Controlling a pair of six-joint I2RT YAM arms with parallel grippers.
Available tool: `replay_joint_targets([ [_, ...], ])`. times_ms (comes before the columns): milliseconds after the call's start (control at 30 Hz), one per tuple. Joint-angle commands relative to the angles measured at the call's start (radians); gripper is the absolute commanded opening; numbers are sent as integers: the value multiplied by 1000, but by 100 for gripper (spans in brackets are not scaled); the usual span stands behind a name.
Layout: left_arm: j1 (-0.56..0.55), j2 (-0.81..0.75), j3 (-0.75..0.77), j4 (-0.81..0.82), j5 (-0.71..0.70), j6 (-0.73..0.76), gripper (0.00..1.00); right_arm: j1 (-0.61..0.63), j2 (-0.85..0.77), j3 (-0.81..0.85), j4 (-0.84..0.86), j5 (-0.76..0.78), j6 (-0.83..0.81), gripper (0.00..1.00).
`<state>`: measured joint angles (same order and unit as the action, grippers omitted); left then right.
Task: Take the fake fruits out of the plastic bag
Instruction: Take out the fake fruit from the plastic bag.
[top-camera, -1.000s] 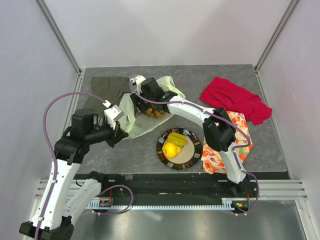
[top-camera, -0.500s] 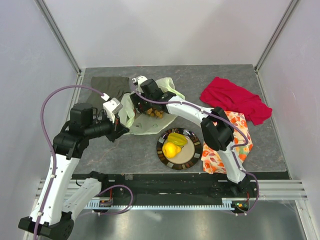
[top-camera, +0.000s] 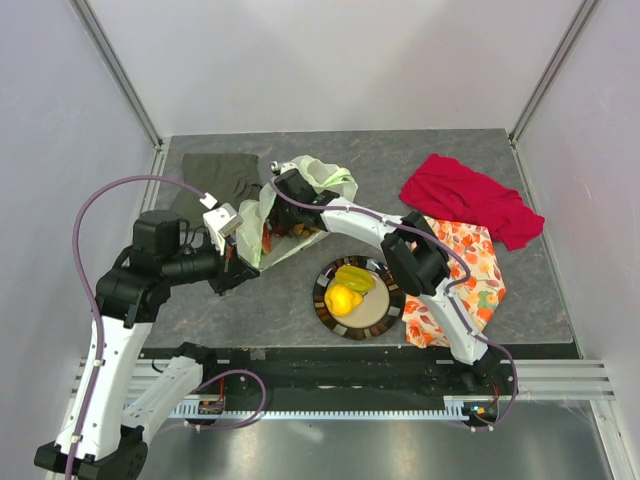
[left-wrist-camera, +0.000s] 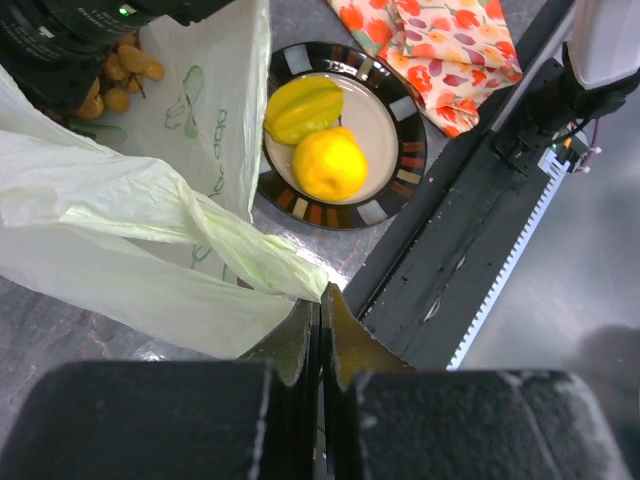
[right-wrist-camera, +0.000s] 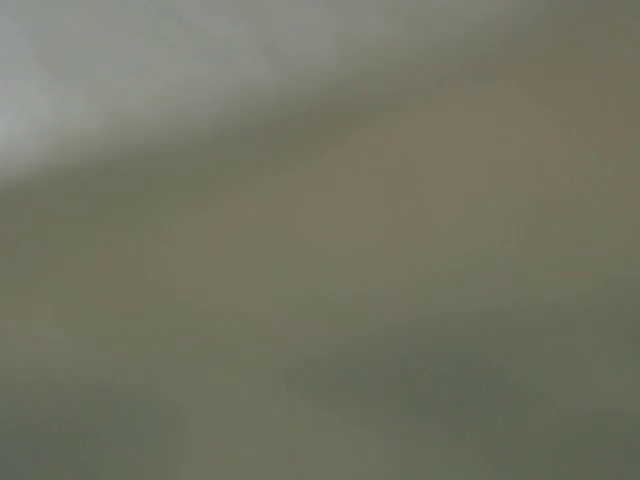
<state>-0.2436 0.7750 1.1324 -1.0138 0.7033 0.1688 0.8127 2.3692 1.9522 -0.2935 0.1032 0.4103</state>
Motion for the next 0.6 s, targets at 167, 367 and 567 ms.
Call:
replay_joint_targets([
  [167,1,-19,-14,-11,32,-3,2,5,-19,25,34,-63,-20,57],
  [367,1,-10,-80,144,-19,-20,2,-40,-252,-156,33,-293,-135,49],
  [567,1,41,-95,274,-53,-29,2,-110,-410,-294,-7,-585,-333,48],
])
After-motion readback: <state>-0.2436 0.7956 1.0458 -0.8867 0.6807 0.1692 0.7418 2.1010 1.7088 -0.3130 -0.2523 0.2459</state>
